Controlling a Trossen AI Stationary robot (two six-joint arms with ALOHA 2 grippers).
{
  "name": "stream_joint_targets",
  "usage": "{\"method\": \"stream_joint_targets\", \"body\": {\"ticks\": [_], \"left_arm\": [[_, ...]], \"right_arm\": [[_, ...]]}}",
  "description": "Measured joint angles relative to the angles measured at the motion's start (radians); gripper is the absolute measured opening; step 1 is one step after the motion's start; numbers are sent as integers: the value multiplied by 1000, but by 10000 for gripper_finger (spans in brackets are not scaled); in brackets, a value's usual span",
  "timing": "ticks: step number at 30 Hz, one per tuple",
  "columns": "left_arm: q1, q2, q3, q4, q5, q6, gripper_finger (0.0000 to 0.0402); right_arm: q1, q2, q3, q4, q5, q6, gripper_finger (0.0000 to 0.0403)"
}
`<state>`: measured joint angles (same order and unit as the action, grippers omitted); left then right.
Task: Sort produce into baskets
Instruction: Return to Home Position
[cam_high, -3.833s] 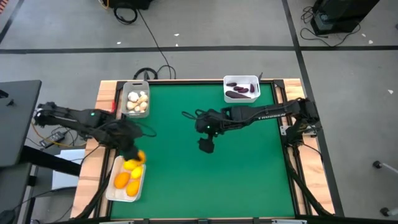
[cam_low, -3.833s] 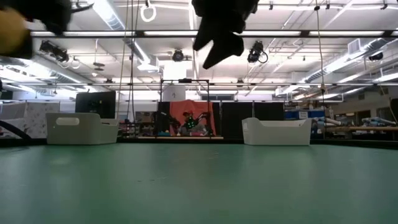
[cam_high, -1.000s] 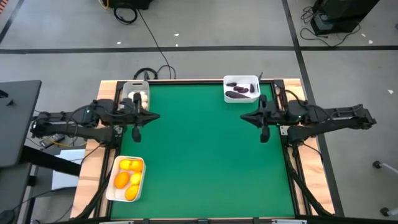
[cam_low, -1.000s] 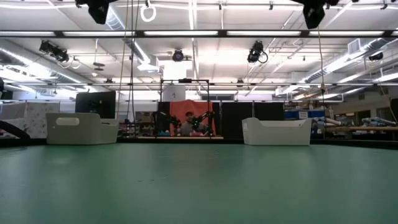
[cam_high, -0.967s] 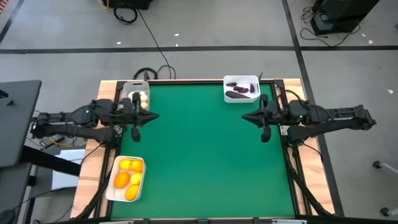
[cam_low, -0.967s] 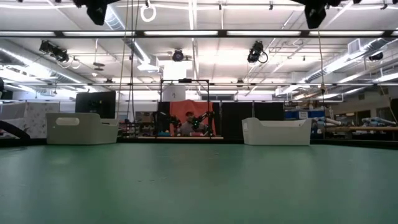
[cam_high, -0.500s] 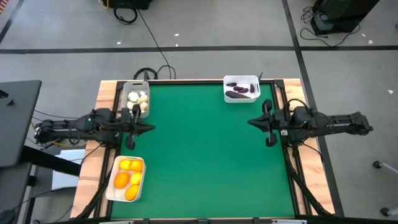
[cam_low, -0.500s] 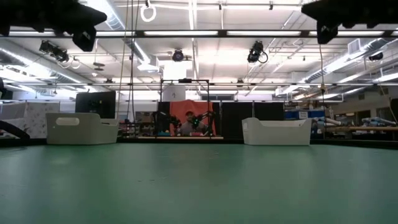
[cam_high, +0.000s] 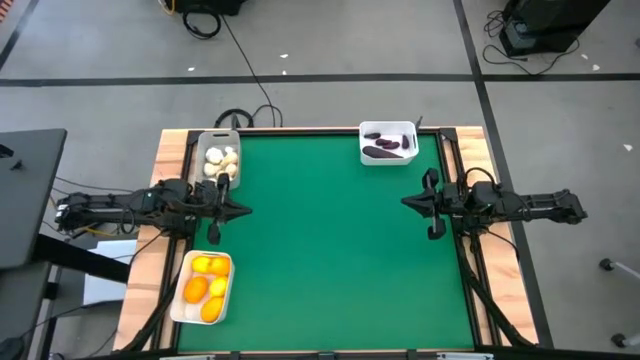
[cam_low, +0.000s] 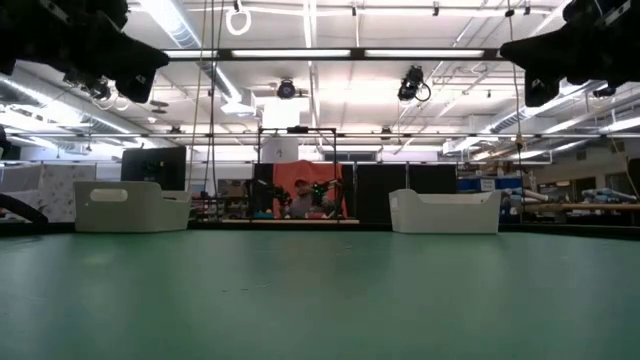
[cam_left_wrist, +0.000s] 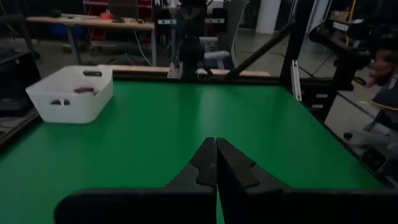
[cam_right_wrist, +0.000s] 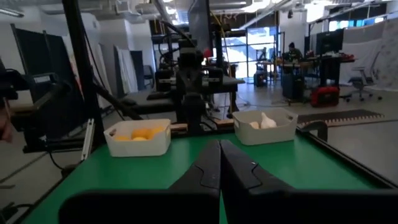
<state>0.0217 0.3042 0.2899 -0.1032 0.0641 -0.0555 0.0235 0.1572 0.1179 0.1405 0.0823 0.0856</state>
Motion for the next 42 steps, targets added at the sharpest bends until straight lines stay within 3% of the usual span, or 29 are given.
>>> {"method": "stream_joint_targets", "body": {"ticks": [15,24,42], "left_arm": [[28,-88,-137,120,1,-30,4],[32,-192,-189,111,-3,-53,4],[31,-261,-281,146,1,-5,4]], "right_arm": [[0,-154,-77,-8,-6,-1,9],[0,-151,-112,-2,3,17,9],[-1,-154,-112,78,-99,39,10]]}}
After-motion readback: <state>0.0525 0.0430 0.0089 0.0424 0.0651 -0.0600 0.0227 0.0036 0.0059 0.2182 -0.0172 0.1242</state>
